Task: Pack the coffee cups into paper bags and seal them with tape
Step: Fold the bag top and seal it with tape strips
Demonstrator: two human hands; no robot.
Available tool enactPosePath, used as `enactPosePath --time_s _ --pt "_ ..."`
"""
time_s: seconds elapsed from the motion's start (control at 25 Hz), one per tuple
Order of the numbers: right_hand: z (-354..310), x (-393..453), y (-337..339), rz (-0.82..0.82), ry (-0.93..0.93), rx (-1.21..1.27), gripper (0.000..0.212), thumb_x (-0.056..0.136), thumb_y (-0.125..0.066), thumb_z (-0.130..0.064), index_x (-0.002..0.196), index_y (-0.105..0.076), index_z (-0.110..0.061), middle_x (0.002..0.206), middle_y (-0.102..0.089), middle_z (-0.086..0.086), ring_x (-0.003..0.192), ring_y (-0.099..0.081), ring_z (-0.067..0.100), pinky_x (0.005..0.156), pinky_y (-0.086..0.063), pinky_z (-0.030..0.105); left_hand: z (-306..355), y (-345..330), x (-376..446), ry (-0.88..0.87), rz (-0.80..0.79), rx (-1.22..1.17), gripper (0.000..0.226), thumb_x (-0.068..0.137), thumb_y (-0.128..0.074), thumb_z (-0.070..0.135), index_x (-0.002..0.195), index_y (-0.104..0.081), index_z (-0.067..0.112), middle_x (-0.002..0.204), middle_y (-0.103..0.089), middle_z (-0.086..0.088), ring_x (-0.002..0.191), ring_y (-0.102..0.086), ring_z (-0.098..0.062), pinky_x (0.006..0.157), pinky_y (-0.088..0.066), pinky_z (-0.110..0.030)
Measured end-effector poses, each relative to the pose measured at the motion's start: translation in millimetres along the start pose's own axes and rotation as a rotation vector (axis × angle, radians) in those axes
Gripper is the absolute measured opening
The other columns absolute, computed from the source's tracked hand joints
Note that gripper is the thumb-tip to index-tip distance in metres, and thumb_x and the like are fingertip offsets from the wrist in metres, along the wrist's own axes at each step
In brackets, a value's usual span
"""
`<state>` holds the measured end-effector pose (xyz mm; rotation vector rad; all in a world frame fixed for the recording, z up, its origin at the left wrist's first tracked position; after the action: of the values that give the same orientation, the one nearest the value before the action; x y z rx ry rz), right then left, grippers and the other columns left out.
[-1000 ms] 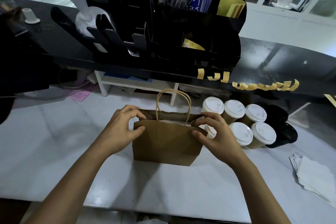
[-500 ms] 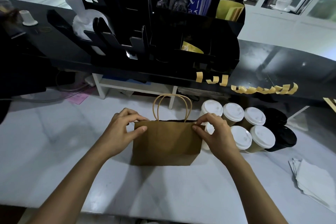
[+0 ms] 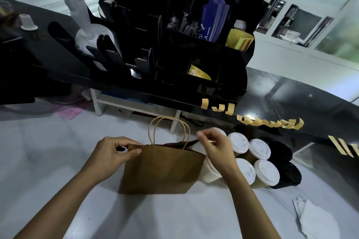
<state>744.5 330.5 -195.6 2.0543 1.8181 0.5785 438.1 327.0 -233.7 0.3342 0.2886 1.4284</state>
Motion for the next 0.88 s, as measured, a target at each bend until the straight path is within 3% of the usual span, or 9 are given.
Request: enactPosePath --time_s 0.16,0.32,0.4,0.56,0.64,0.72,0.88 --pt "2 40 2 0.131 -0.459 0.447 0.040 0.102 -0.055 -0.043 0.098 -0.074 -0.008 0.094 -0.078 0.010 0.094 -0.074 0.027 0.080 -0.057 0.037 1 0 0 -0.015 -0.004 -0.019 0.020 0.083 -0.080 0.017 0.092 -0.081 0.034 0.090 -0.076 0.014 0.092 -0.068 -0.005 0.092 -0.053 -0.034" --pt "-5 62 -12 0.065 -0.708 0.787 0.047 0.100 -0.055 -0.049 0.111 -0.068 -0.006 0.107 -0.075 0.012 0.099 -0.072 0.026 0.078 -0.056 0.037 0 0 -2 -0.024 -0.006 -0.029 0.019 0.083 -0.080 0.017 0.092 -0.081 0.034 0.092 -0.076 0.015 0.093 -0.068 -0.006 0.091 -0.053 -0.035" --pt "-5 66 -16 0.064 -0.768 0.839 0.044 0.097 -0.060 -0.048 0.111 -0.067 -0.006 0.107 -0.075 0.012 0.100 -0.071 0.027 0.076 -0.055 0.038 1 0 -3 -0.025 0.000 -0.028 0.019 0.083 -0.080 0.017 0.092 -0.081 0.034 0.092 -0.076 0.016 0.093 -0.068 -0.005 0.091 -0.053 -0.033" --pt "-7 72 -16 0.052 -0.799 0.854 0.023 0.097 -0.064 -0.026 0.109 -0.069 -0.007 0.095 -0.077 0.008 0.089 -0.074 0.021 0.076 -0.055 0.035 1 0 -4 -0.017 0.005 -0.025 0.019 0.082 -0.080 0.017 0.092 -0.081 0.033 0.091 -0.076 0.017 0.092 -0.068 -0.004 0.090 -0.053 -0.032" --pt "-8 74 -14 0.032 -0.802 0.803 0.014 0.097 -0.064 -0.020 0.094 -0.070 -0.007 0.081 -0.077 0.004 0.077 -0.075 0.014 0.074 -0.053 0.031 0 1 -4 -0.013 0.004 -0.028 0.018 0.082 -0.080 0.017 0.092 -0.081 0.033 0.091 -0.076 0.016 0.092 -0.068 -0.004 0.090 -0.053 -0.032" --pt "-10 76 -10 0.035 -0.802 0.779 0.022 0.097 -0.064 -0.019 0.078 -0.065 -0.009 0.067 -0.073 0.001 0.068 -0.072 0.009 0.068 -0.049 0.026 1 0 -4 -0.015 0.004 -0.025 0.018 0.083 -0.080 0.017 0.092 -0.081 0.033 0.091 -0.076 0.016 0.092 -0.068 -0.005 0.089 -0.053 -0.031" --pt "-14 72 -5 0.027 -0.766 0.758 0.013 0.097 -0.064 -0.019 0.093 -0.069 -0.007 0.063 -0.070 -0.003 0.068 -0.068 0.007 0.061 -0.045 0.023 1 0 -5 -0.009 0.022 -0.015 0.019 0.083 -0.079 0.019 0.093 -0.080 0.034 0.091 -0.075 0.016 0.092 -0.067 -0.003 0.086 -0.052 -0.026"
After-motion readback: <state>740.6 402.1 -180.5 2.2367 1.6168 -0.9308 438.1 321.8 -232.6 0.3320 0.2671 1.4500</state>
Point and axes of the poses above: each hand's wrist, its own x-axis towards the middle knuckle, its own y-axis out of the back of the hand, z = x × y, the point moved 4 cm from there along x, towards the middle knuckle
